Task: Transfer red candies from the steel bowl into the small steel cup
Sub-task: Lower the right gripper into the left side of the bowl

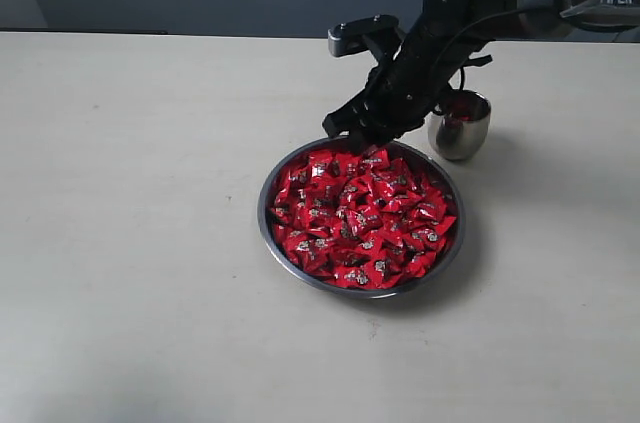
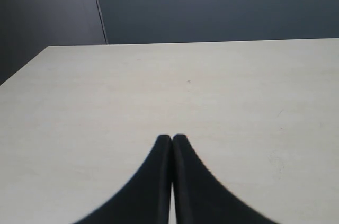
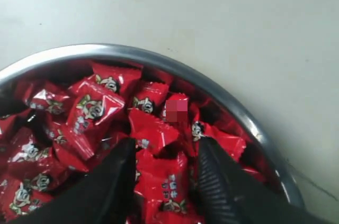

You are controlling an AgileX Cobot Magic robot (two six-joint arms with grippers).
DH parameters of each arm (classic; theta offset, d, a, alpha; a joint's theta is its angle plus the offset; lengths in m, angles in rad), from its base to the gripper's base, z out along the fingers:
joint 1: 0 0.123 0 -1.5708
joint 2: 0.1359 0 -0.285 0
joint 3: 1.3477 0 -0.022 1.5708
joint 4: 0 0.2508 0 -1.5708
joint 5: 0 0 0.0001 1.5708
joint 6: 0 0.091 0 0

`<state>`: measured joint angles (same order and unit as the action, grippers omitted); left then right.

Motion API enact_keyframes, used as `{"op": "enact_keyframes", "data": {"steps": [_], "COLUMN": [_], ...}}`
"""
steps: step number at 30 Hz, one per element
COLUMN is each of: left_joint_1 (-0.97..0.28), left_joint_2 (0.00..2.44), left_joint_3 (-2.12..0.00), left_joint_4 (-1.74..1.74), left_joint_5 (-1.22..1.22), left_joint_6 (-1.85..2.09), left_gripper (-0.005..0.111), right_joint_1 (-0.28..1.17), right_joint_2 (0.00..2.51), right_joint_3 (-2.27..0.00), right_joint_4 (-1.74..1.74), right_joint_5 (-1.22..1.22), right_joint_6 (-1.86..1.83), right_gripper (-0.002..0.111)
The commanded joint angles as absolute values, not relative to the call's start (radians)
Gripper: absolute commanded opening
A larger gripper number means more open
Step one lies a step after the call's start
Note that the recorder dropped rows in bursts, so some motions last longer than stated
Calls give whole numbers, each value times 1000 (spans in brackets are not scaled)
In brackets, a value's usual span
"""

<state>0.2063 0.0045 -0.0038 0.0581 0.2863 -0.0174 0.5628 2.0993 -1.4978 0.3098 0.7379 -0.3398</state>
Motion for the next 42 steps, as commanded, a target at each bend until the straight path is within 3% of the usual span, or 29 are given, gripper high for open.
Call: {"op": "enact_keyframes", "data": {"steps": [1,32,40,42], "left_joint_1": [197,197,197,197], "left_joint_2": [0,0,0,0], "left_joint_3": [0,0,0,0], "left_joint_4": [64,64,64,64], "left_joint_5": [284,284,284,284], "left_joint_6": [-20,-20,-20,-20], "left_gripper": [0,0,0,0], "right_joint_1": [576,581,581,581], "right_joint_2": [2104,2156,2156,2156], "right_joint_3": [-1503,-1503,-1503,-1503], "right_joint_4": [322,350,350,350], "right_joint_5": [717,675,675,678], "right_joint_6": [-358,-366,-366,-366], "right_gripper": [38,38,30,21]}}
